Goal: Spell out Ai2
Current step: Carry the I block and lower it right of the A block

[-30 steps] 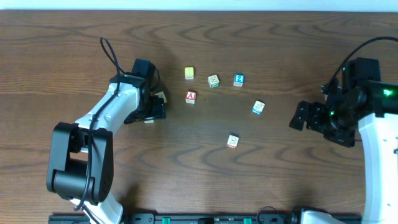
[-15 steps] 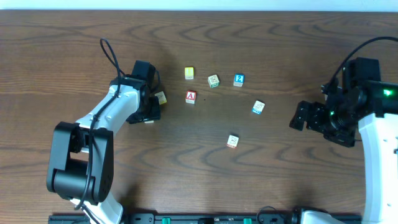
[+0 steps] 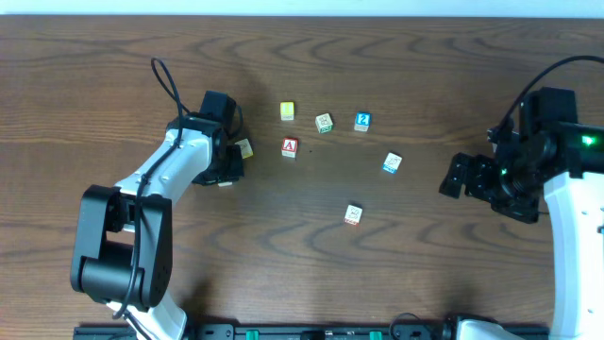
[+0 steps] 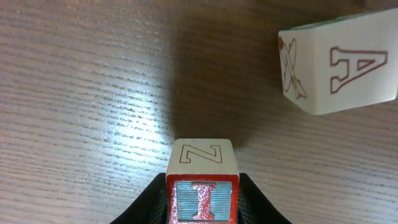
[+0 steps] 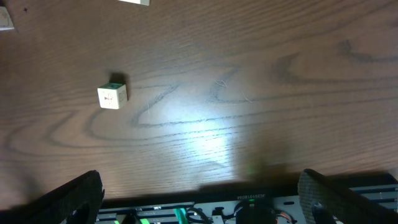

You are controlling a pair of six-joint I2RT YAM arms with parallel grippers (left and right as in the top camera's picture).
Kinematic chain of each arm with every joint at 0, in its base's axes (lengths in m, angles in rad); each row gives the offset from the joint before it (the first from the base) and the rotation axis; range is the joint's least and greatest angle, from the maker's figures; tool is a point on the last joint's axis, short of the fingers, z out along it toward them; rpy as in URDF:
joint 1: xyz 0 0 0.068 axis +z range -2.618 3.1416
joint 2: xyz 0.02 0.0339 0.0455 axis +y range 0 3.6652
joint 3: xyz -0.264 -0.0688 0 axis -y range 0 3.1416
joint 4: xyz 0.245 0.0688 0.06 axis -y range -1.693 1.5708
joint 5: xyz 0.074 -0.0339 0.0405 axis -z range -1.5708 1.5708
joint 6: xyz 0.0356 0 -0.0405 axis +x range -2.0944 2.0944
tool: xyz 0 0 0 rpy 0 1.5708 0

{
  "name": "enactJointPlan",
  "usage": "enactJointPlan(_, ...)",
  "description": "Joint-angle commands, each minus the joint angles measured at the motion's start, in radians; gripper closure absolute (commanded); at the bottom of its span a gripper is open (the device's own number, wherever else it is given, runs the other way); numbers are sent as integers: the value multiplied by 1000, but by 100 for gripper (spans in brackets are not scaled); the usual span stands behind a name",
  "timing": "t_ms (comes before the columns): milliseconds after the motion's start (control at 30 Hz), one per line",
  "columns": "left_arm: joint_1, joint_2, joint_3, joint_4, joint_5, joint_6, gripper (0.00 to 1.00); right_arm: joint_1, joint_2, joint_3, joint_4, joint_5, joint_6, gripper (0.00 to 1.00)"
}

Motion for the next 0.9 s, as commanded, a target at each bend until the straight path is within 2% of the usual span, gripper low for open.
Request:
enactJointPlan(0, 3, 12, -2, -1, -16, 6, 80, 10, -2, 3, 2, 4, -15, 1)
enactJointPlan(233, -3, -14, 56, -88, 46, 7, 82, 10, -2, 3, 10, 3, -14, 1)
enactJointPlan(500, -105, -35, 209, -192, 40, 19, 82, 10, -2, 3, 10, 3, -14, 1)
enactJointPlan(667, -191, -35, 285, -180, 18, 18, 77, 10, -2, 3, 8, 3, -15, 1)
enactJointPlan(867, -278, -34, 326, -103, -30, -4, 78, 10, -2, 3, 7, 3, -15, 1)
